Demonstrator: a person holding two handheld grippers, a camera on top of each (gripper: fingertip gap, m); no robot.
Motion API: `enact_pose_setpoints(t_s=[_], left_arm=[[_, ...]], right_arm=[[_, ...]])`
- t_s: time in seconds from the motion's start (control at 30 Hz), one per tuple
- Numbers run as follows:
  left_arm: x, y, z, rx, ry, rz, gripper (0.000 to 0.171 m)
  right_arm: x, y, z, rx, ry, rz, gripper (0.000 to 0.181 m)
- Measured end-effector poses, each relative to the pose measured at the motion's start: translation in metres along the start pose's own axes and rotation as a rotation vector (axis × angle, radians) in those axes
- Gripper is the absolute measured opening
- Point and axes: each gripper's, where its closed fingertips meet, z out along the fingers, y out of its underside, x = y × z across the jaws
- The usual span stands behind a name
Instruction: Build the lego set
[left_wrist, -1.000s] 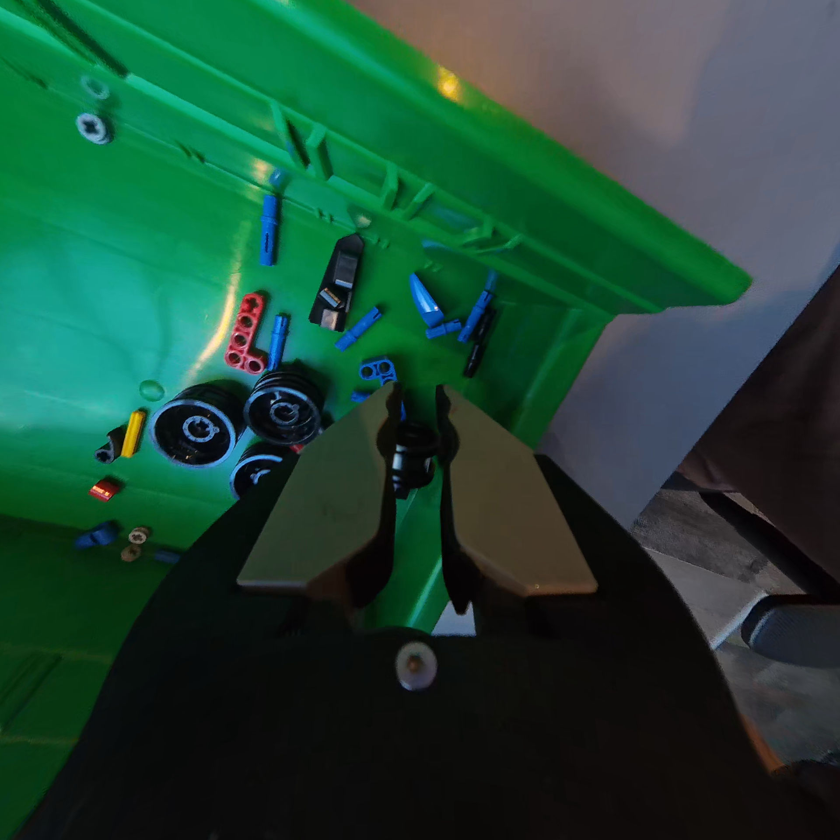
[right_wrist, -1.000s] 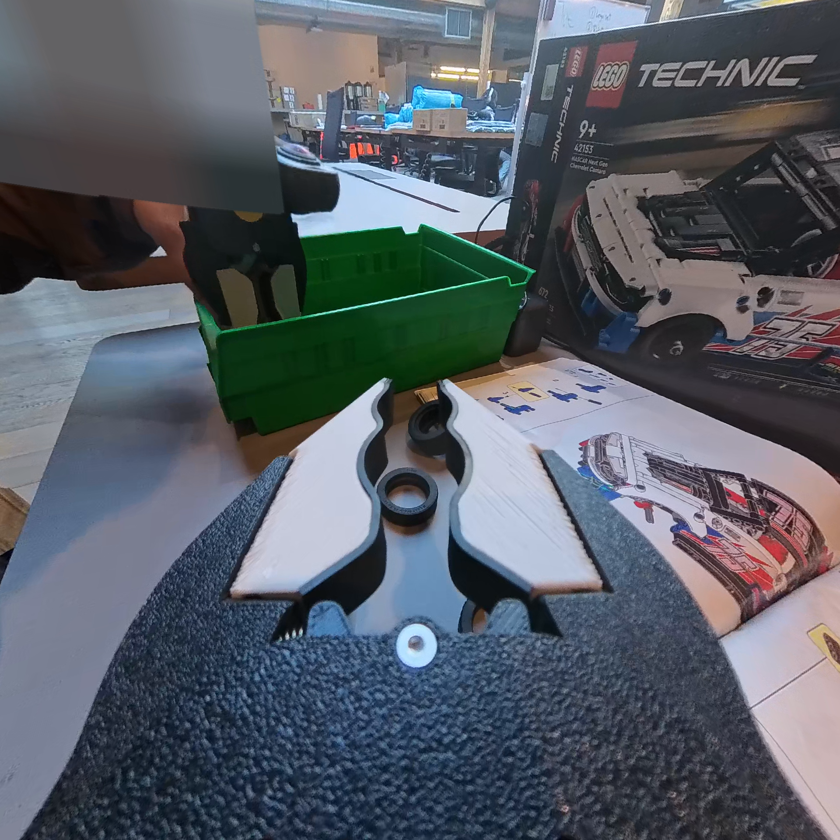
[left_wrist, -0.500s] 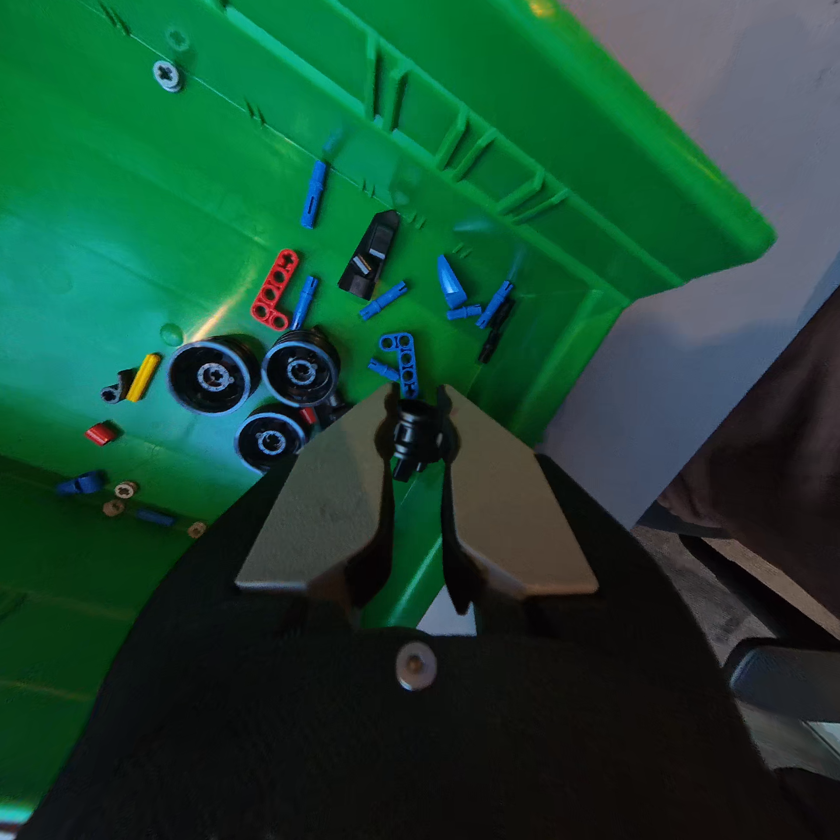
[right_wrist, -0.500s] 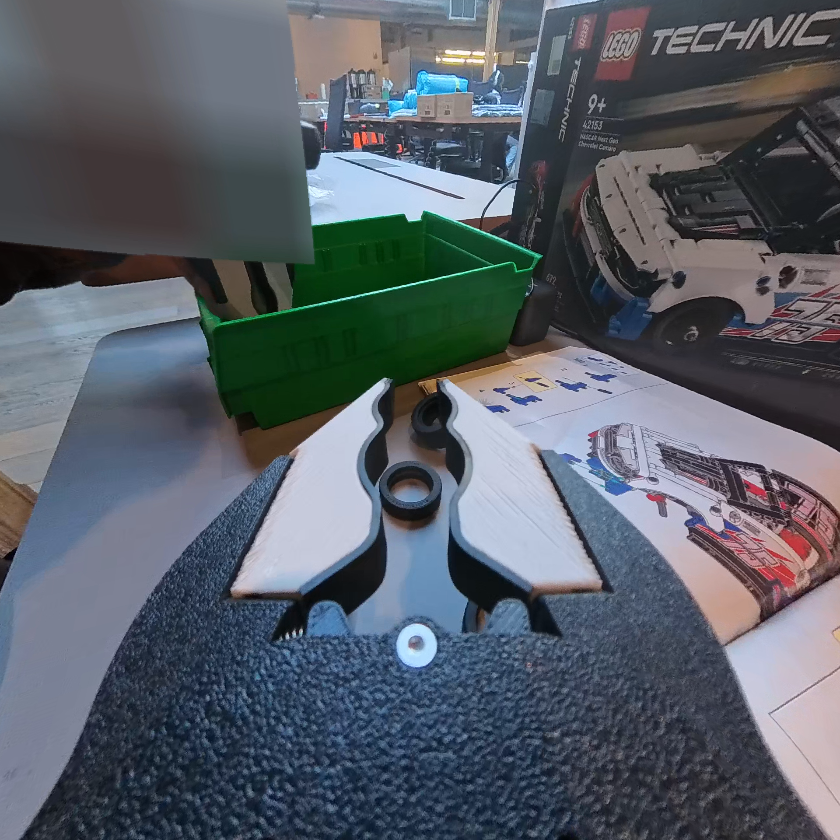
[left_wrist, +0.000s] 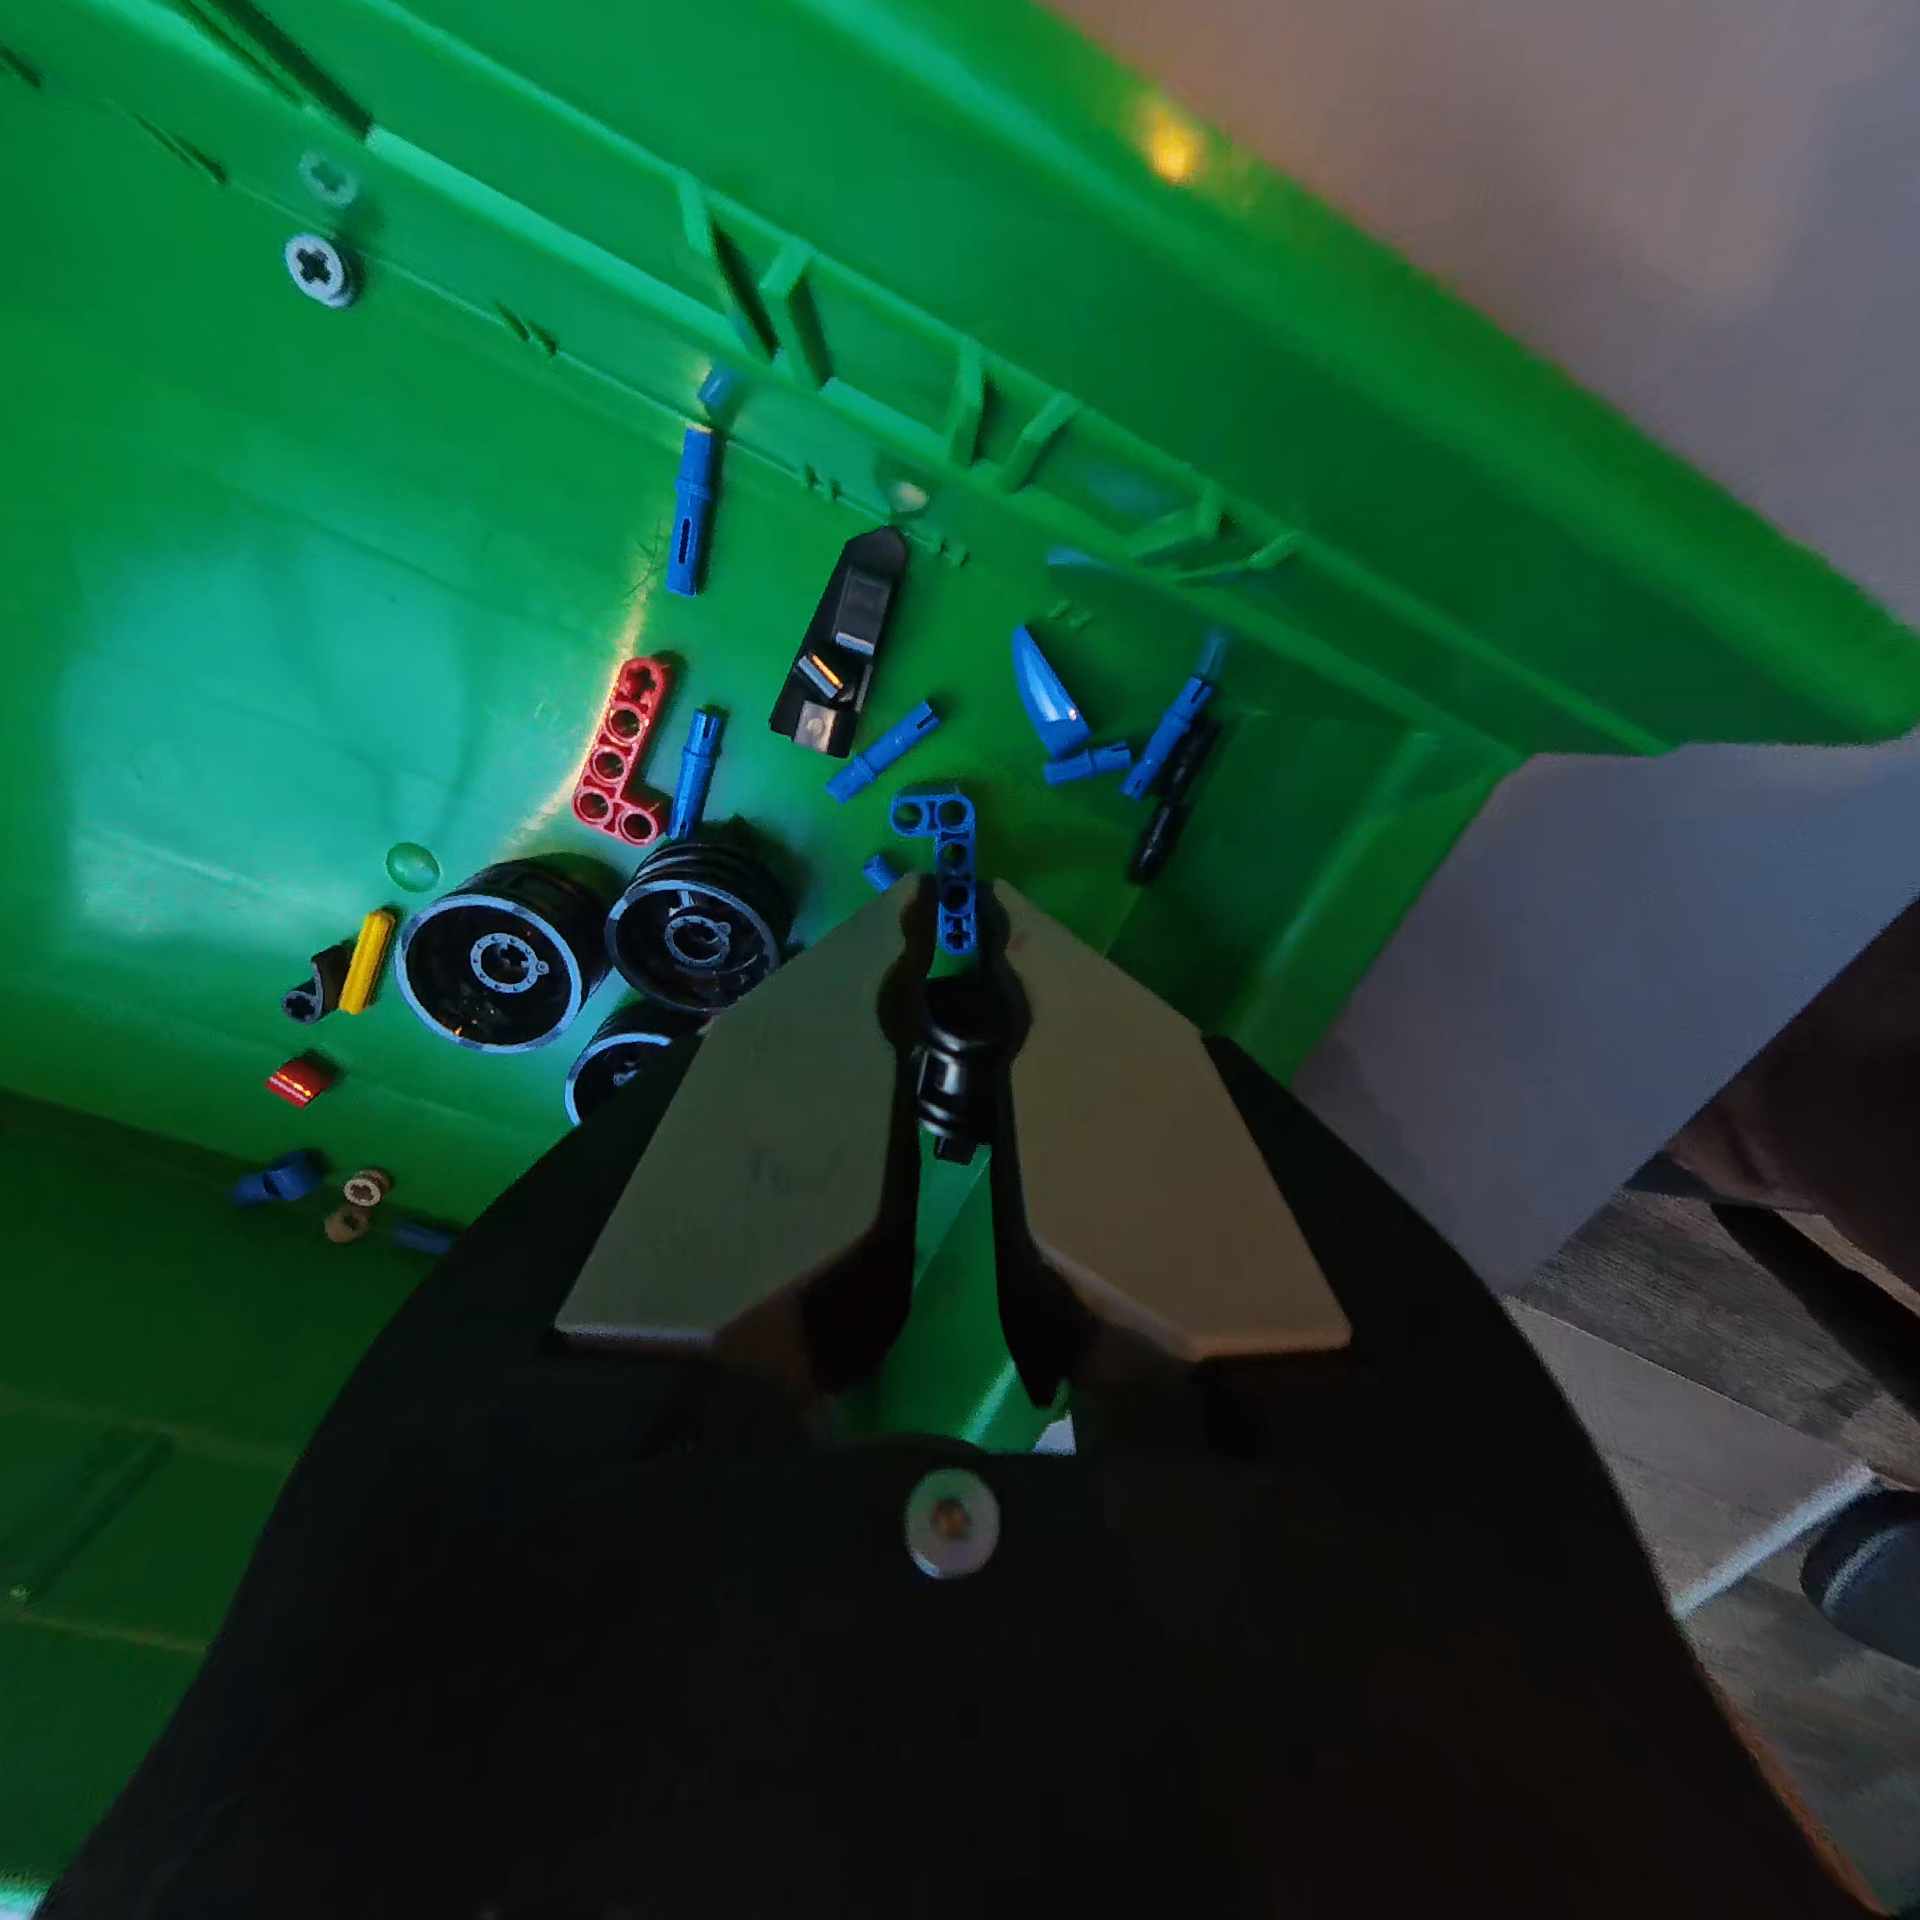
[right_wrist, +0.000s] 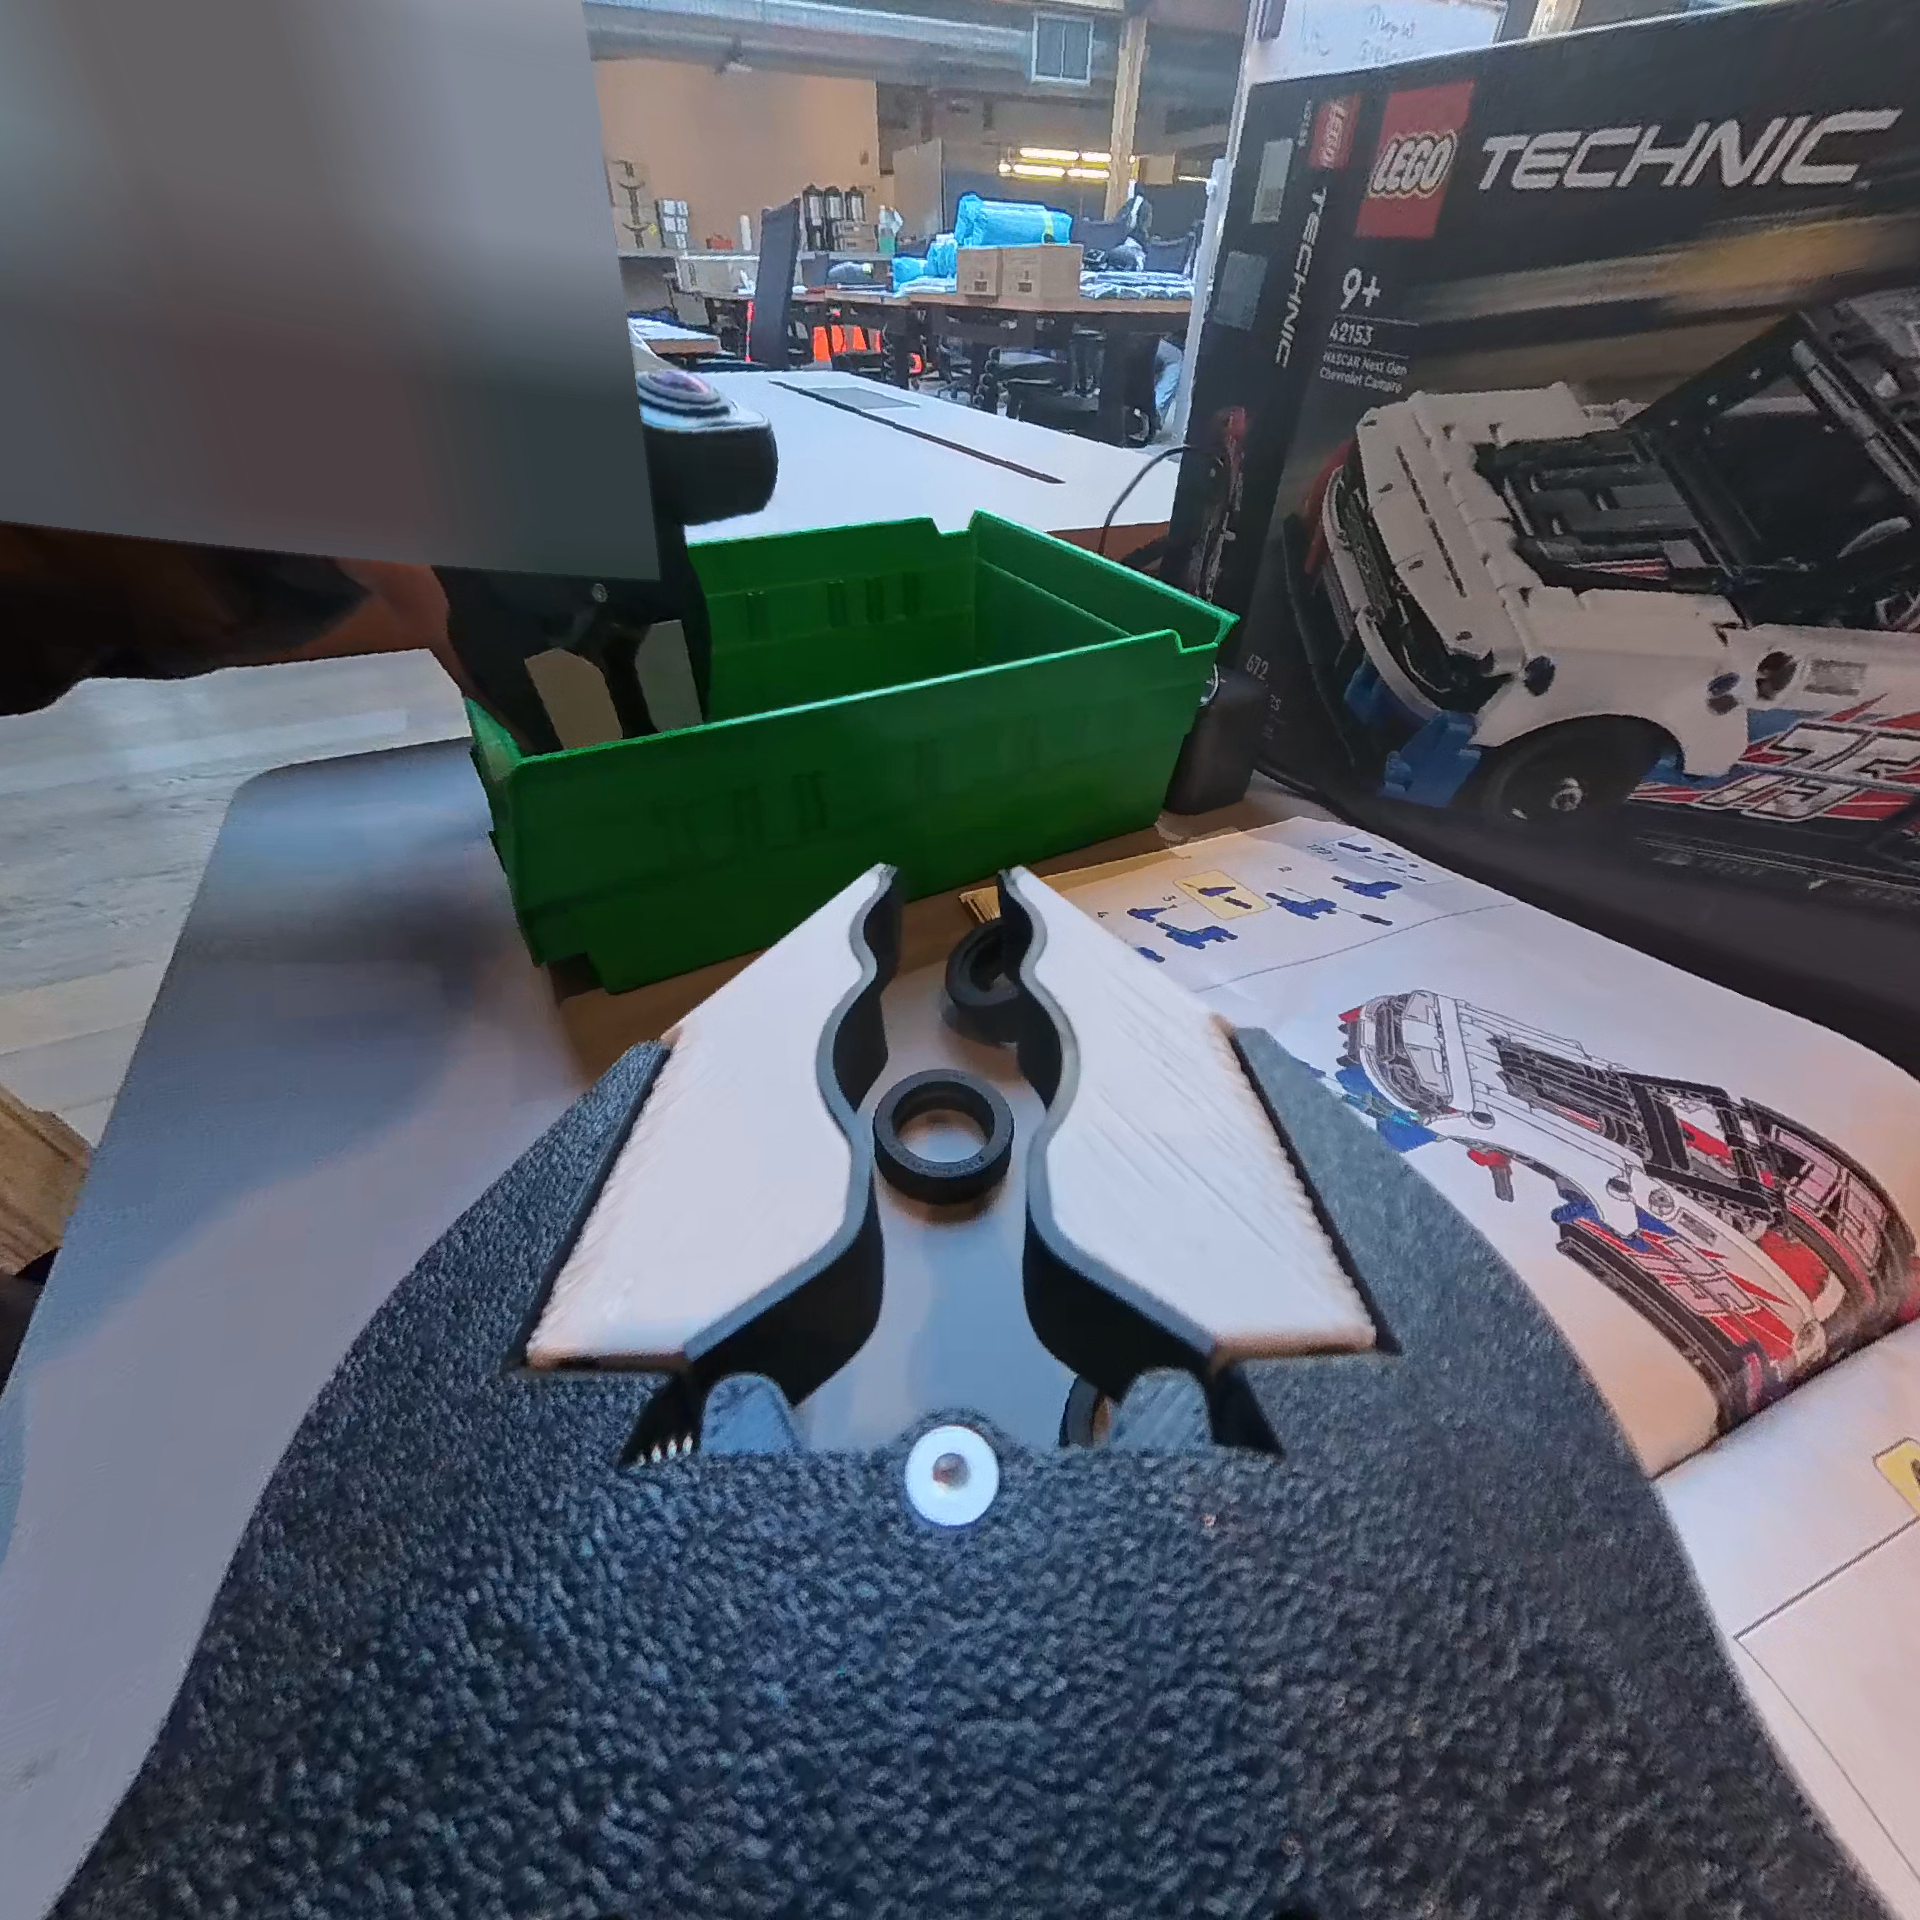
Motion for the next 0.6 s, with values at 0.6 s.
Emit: enact_pose_setpoints(t_s=[0.6], left_arm=[[0.148, -0.156, -0.073, 0.614, 0.159, 0.036, 0.004]], right_arm=[[0.041, -0.034, -0.039, 0.104, 0.191, -0.045, 0.018]])
